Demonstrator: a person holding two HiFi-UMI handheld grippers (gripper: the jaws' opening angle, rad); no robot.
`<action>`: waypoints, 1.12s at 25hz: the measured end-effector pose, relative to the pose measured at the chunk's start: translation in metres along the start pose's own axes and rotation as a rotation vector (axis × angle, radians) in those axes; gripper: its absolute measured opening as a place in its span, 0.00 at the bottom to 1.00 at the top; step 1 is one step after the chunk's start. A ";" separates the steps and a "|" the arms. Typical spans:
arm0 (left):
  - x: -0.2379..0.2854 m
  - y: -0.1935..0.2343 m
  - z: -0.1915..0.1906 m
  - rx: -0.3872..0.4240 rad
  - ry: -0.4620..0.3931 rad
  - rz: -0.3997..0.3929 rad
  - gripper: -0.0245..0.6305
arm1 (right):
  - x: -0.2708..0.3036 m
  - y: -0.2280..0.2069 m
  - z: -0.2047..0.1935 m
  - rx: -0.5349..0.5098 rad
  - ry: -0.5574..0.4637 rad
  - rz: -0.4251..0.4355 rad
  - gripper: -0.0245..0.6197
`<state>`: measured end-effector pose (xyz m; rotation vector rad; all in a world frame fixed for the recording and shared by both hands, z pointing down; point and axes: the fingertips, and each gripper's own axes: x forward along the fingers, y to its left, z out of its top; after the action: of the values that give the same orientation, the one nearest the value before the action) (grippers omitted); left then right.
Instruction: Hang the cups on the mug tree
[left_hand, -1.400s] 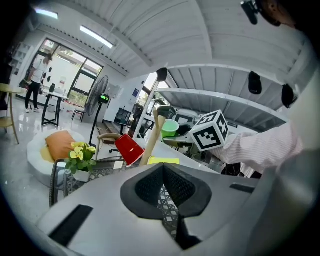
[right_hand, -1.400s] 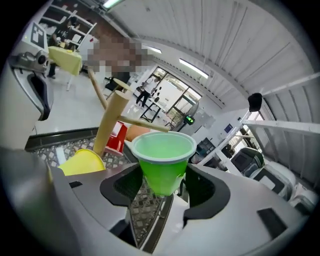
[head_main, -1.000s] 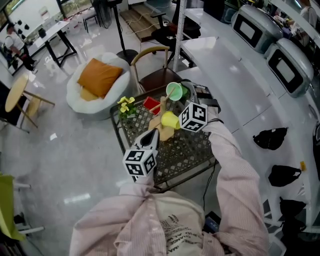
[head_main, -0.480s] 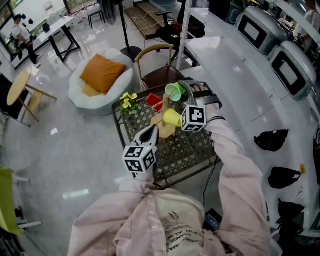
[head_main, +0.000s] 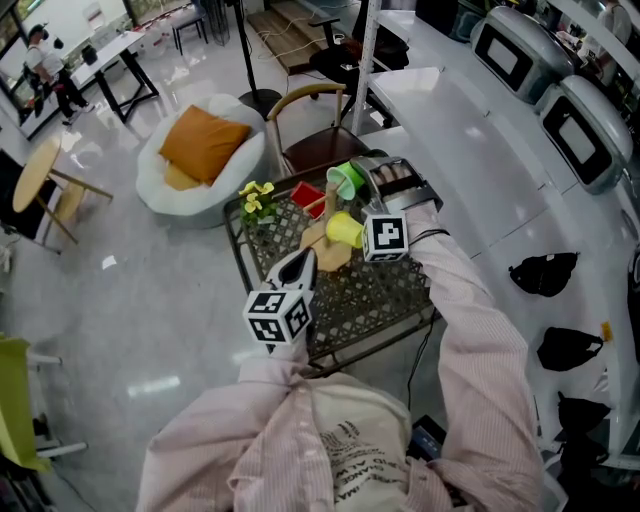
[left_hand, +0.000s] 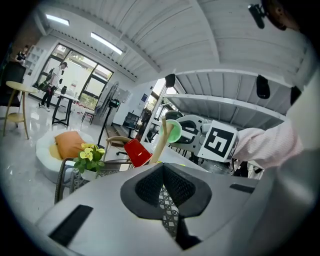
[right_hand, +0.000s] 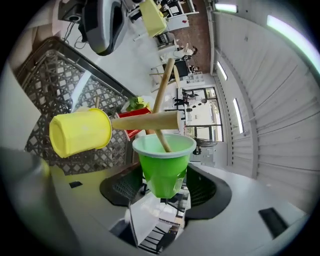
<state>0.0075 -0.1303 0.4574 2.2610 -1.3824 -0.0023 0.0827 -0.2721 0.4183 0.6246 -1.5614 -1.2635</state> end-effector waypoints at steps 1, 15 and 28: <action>0.000 0.000 0.000 -0.001 0.001 0.000 0.04 | 0.000 0.001 0.000 -0.016 0.003 -0.002 0.45; -0.001 0.001 -0.002 -0.010 -0.002 0.005 0.04 | 0.002 0.021 0.014 -0.138 -0.016 0.022 0.45; -0.004 0.001 -0.001 -0.010 -0.003 0.000 0.03 | -0.004 0.018 0.012 -0.027 -0.027 0.021 0.48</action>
<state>0.0051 -0.1269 0.4579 2.2539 -1.3808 -0.0132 0.0770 -0.2575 0.4343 0.5744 -1.5669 -1.2802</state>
